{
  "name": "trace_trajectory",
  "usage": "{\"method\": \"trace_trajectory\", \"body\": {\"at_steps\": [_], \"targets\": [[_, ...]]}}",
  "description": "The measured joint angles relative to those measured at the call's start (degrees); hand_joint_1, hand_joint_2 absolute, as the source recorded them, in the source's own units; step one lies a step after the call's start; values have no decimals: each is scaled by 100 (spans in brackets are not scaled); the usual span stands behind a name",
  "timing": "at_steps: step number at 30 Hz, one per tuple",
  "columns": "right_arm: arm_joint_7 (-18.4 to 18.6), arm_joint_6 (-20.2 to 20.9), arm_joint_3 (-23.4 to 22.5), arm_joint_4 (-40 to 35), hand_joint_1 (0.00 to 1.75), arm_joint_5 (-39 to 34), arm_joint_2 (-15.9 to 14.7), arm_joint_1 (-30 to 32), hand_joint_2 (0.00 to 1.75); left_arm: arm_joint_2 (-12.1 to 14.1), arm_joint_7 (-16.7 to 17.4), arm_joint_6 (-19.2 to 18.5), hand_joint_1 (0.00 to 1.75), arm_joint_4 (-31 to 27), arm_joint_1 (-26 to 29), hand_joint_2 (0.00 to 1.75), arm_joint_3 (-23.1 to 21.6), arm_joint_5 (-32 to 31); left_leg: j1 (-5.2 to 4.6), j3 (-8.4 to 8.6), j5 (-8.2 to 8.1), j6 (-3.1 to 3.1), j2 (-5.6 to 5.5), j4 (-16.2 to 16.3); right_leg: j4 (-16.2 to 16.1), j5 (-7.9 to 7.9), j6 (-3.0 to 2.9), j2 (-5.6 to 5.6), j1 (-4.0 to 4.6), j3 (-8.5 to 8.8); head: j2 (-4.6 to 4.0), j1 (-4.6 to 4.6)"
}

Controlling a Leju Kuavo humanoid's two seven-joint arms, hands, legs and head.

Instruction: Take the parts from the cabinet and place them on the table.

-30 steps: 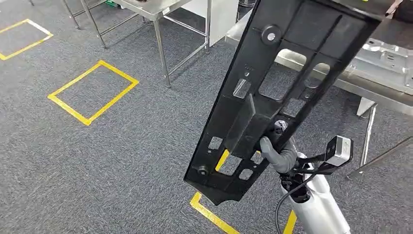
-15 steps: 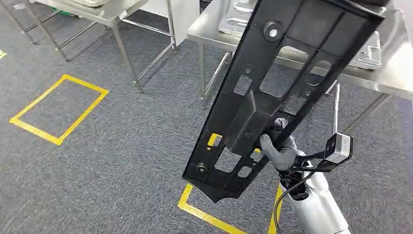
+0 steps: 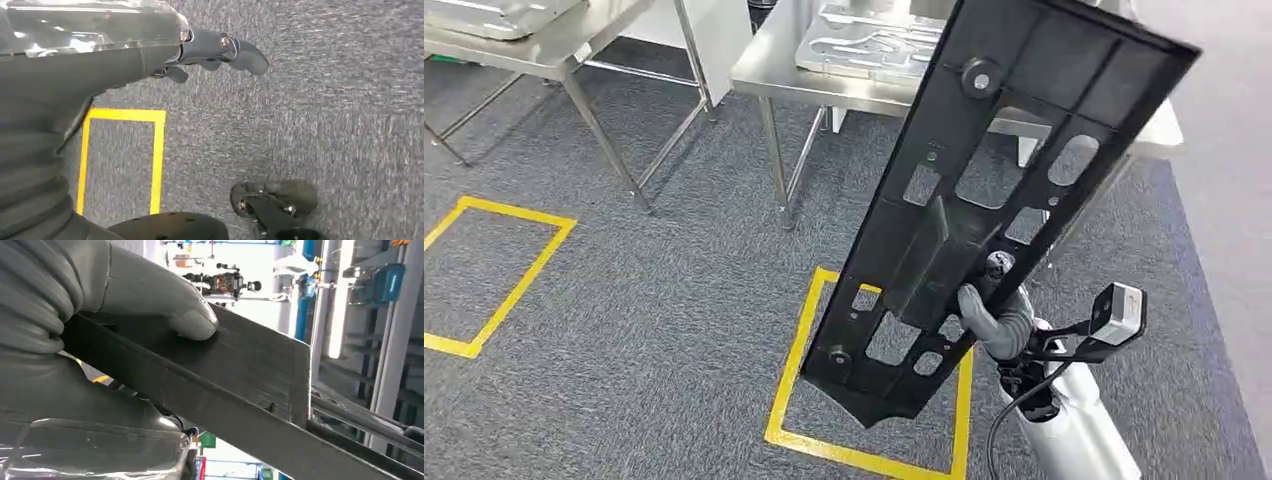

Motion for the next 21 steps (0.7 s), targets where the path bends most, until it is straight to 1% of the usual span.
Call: {"method": "trace_trajectory", "body": {"at_steps": [1,2,3,4,5,6,7,8,9,10,11,12,13,14,15,16,17,18,19,20,21], "targets": [[-11,0,-13,-24,175,-11,13,-8,175,0,-2,-2,0,0,-8,175,0,-2,-11,25,8,23,71,-30,159,-121,30,-369,37,-70,0,0],[-6,0,-15,-31,175,-13,28,-26,175,-2,0,-2,0,0,-2,175,0,-9,-21,31,1,58,170,-30,558,-363,52,-599,39,-275,0,0],[-7,-2,-15,-35,175,-13,39,-14,175,-2,0,-2,0,0,11,175,0,-13,-29,33,-6,68,249,-29,1009,-574,74,-688,35,-502,0,0],[-4,-9,-17,-37,175,-13,42,15,175,0,2,0,0,0,20,175,2,-13,-35,30,-14,77,336,-27,1484,-759,96,-731,29,-745,0,0],[-2,-13,-17,-37,175,-13,42,45,175,2,2,0,0,0,20,175,2,-13,-36,26,-21,73,413,-22,1791,-821,114,-743,20,-908,0,0],[0,-18,-20,-37,175,-13,42,68,175,0,2,0,0,0,17,175,2,-15,-36,31,-31,63,481,-21,1799,-753,125,-747,10,-915,0,0],[7,-31,-22,-41,175,-11,42,77,175,0,2,-2,0,0,11,175,0,-15,-35,43,-45,51,558,-16,1515,-553,134,-767,-1,-767,0,0],[9,-48,-22,-46,175,-9,42,76,175,0,2,-2,0,0,8,175,0,-15,-34,59,-62,36,623,-11,1042,-313,135,-811,-7,-506,0,0],[13,-63,-28,-66,175,-9,42,77,175,-7,2,-2,0,0,7,175,0,-15,-34,80,-87,14,680,5,452,-74,127,-919,-6,-171,0,0],[13,-68,-46,-83,175,-9,42,75,175,-11,2,-4,0,0,5,175,0,-17,-54,96,-115,-24,730,25,3,-23,89,-1182,14,61,0,0],[13,-68,-67,-100,175,-9,42,83,175,-13,2,-4,0,0,-3,175,0,-17,-93,99,-153,-69,760,52,-4,-18,21,-1148,55,54,0,0],[7,-68,-89,-120,175,-13,42,106,175,-13,9,-7,0,0,-4,175,0,-17,-92,109,-160,-97,799,43,16,-25,-20,-1071,60,36,0,0],[-2,-70,-111,-125,175,-13,42,136,175,-13,11,-11,0,0,-6,175,0,-17,-99,126,-171,-125,848,43,23,-28,-40,-1022,73,20,0,0],[-2,-74,-125,-127,175,-13,42,177,175,-13,13,-13,0,0,-14,175,-2,-17,-94,149,-172,-154,900,28,28,-29,-73,-964,87,10,0,0],[-4,-83,-142,-156,175,0,42,215,175,-13,15,-17,0,0,-29,175,-4,-17,-87,164,-207,-199,926,37,-8,-3,-126,-894,30,38,0,-2],[-11,-85,-144,-192,175,26,37,243,175,-13,17,-20,0,0,-33,175,-4,-17,-50,142,-298,-230,660,135,-20,5,-142,-855,14,48,0,0],[-13,-90,-144,-212,175,55,17,241,175,-13,18,-20,0,0,-32,175,-2,-17,-47,5,-512,-231,438,448,-19,4,-182,-805,4,47,0,-2],[-13,-94,-142,-218,175,74,15,253,175,-13,17,-26,0,0,-21,175,-2,-17,-41,-201,-746,-240,352,902,-19,8,-203,-760,6,47,0,0],[-13,-94,-142,-218,175,74,15,279,175,-13,20,-28,0,0,-9,175,-2,-17,-41,-471,-968,-248,310,1451,-18,7,-210,-685,15,46,0,-2],[-9,-94,-142,-218,175,79,15,304,175,-13,17,-37,0,0,0,175,-2,-17,-42,-670,-1073,-248,304,1839,-16,7,-211,-616,28,46,0,-2],[-7,-96,-142,-218,175,79,15,324,175,-13,13,-39,0,0,-6,175,0,-15,-42,-759,-1026,-235,304,1972,-14,6,-211,-546,35,50,0,0]]}}
